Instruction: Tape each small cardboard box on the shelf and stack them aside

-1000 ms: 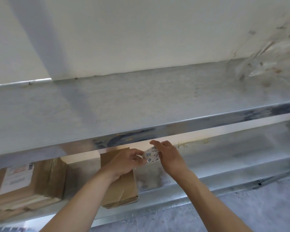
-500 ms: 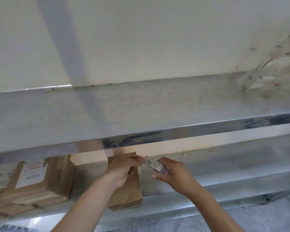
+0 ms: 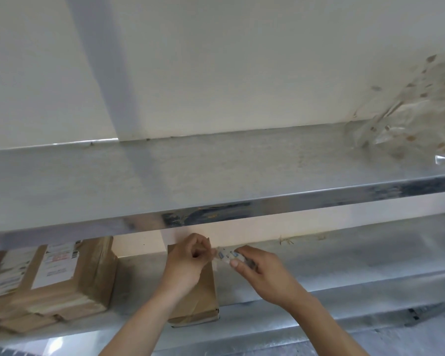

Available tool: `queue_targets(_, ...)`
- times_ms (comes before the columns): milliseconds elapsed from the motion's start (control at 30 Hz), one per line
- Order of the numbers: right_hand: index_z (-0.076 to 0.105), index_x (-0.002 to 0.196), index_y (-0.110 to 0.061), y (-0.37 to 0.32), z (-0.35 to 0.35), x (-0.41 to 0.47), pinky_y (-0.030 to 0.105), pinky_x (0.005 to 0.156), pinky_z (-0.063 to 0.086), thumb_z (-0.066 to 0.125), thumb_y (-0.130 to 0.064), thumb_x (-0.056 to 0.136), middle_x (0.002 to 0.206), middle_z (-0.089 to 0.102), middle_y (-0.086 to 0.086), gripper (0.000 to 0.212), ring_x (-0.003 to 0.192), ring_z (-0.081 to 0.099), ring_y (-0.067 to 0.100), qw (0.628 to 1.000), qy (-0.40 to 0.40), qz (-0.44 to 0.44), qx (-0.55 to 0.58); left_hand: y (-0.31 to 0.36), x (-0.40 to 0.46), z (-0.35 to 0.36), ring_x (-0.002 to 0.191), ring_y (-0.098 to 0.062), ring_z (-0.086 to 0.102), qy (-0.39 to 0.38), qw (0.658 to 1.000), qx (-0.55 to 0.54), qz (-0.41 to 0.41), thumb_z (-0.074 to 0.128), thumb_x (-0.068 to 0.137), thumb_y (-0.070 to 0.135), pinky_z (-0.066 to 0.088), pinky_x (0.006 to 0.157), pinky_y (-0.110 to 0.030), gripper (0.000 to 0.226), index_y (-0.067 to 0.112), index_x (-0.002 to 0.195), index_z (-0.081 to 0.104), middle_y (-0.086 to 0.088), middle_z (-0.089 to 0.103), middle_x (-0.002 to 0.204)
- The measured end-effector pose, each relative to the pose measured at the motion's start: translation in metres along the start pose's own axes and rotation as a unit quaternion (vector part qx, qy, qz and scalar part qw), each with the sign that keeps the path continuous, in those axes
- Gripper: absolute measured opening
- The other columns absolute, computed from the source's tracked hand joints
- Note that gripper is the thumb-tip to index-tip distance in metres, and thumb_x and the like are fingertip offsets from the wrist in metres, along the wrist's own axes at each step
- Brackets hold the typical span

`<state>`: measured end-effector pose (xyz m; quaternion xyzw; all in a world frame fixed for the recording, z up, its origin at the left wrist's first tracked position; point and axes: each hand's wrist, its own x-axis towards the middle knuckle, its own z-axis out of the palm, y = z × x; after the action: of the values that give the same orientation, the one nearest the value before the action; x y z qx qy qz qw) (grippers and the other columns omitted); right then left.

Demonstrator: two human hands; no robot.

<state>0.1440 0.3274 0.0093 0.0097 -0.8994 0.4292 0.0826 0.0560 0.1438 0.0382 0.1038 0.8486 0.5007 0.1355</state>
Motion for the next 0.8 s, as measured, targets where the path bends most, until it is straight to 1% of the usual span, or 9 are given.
queue_targets(67,0.066,0.111,-0.029,-0.001,0.0,0.001,0.015,0.062,0.036,0.049,-0.05,0.101,0.082,0.061,-0.007,0.029,0.073,0.053,0.008,1.0,0.007,-0.01,-0.011,-0.003,0.001,0.0,0.073,0.001,0.066,0.001,1.0,0.019,0.014,0.074,0.091,0.027,0.043,0.059,-0.008,0.009,0.023,0.085,0.069,0.008,0.075,0.08)
queue_targets(167,0.067,0.112,-0.027,-0.001,0.001,0.002,0.013,0.063,0.035,0.051,-0.046,0.101,0.082,0.06,-0.013,0.027,0.075,0.052,0.004,1.0,0.01,-0.018,-0.01,-0.005,0.002,0.001,0.075,0.002,0.065,0.01,0.999,0.034,0.034,0.071,0.094,0.026,0.044,0.063,-0.009,0.011,0.026,0.083,0.074,0.011,0.074,0.08)
queue_targets(300,0.066,0.116,-0.028,0.003,0.002,0.005,0.015,0.068,0.04,0.052,-0.045,0.102,0.092,0.064,-0.015,0.027,0.083,0.055,0.003,1.0,0.011,-0.017,-0.004,-0.003,-0.001,0.007,0.08,0.005,0.063,0.039,0.996,0.05,0.063,0.067,0.096,0.024,0.044,0.068,-0.007,0.011,0.023,0.088,0.074,0.012,0.073,0.082)
queue_targets(433,0.067,0.117,-0.026,0.006,0.002,0.009,0.008,0.069,0.035,0.055,-0.041,0.101,0.088,0.057,-0.027,0.026,0.084,0.053,-0.005,1.0,0.018,-0.025,-0.007,-0.009,-0.001,0.017,0.083,0.005,0.063,0.072,0.99,0.081,0.089,0.061,0.1,0.023,0.046,0.07,-0.01,0.015,0.027,0.092,0.073,0.016,0.071,0.084)
queue_targets(467,0.067,0.117,-0.025,0.008,0.003,0.01,0.008,0.07,0.035,0.055,-0.041,0.101,0.088,0.058,-0.026,0.026,0.084,0.052,-0.005,0.999,0.018,-0.027,-0.009,-0.01,-0.001,0.02,0.082,0.003,0.063,0.074,0.989,0.09,0.093,0.058,0.102,0.022,0.048,0.07,-0.013,0.018,0.027,0.092,0.072,0.017,0.07,0.084)
queue_targets(567,0.066,0.111,-0.026,0.015,0.004,0.012,0.012,0.07,0.037,0.05,-0.048,0.101,0.09,0.063,-0.015,0.029,0.085,0.053,0.002,0.999,0.015,-0.037,-0.018,-0.01,0.0,0.028,0.079,-0.006,0.059,0.066,0.984,0.135,0.093,0.048,0.105,0.02,0.051,0.071,-0.027,0.024,0.024,0.086,0.062,0.011,0.063,0.083)
queue_targets(633,0.065,0.105,-0.026,0.019,0.004,0.012,0.011,0.07,0.035,0.048,-0.05,0.101,0.087,0.061,-0.014,0.03,0.084,0.051,0.003,0.999,0.012,-0.049,-0.019,-0.011,0.003,0.033,0.085,-0.01,0.052,0.035,0.98,0.177,0.08,0.045,0.104,0.015,0.047,0.073,-0.026,0.02,0.022,0.087,0.053,0.009,0.054,0.089)
queue_targets(700,0.063,0.1,-0.023,0.023,0.004,0.013,0.01,0.07,0.034,0.047,-0.05,0.101,0.085,0.058,-0.014,0.031,0.082,0.049,0.002,0.998,0.007,-0.062,-0.028,-0.016,0.006,0.035,0.089,-0.014,0.043,-0.004,0.967,0.24,0.086,0.046,0.097,0.003,0.043,0.075,-0.027,0.021,0.023,0.089,0.045,0.01,0.042,0.093)
queue_targets(800,0.062,0.093,-0.015,0.031,0.003,0.013,0.011,0.068,0.033,0.046,-0.051,0.1,0.085,0.06,-0.006,0.04,0.079,0.046,0.007,0.996,-0.007,-0.071,-0.059,-0.027,0.011,0.034,0.088,-0.014,0.036,-0.031,0.942,0.304,0.14,0.051,0.089,-0.003,0.04,0.072,-0.026,0.027,0.024,0.09,0.043,0.011,0.036,0.091)
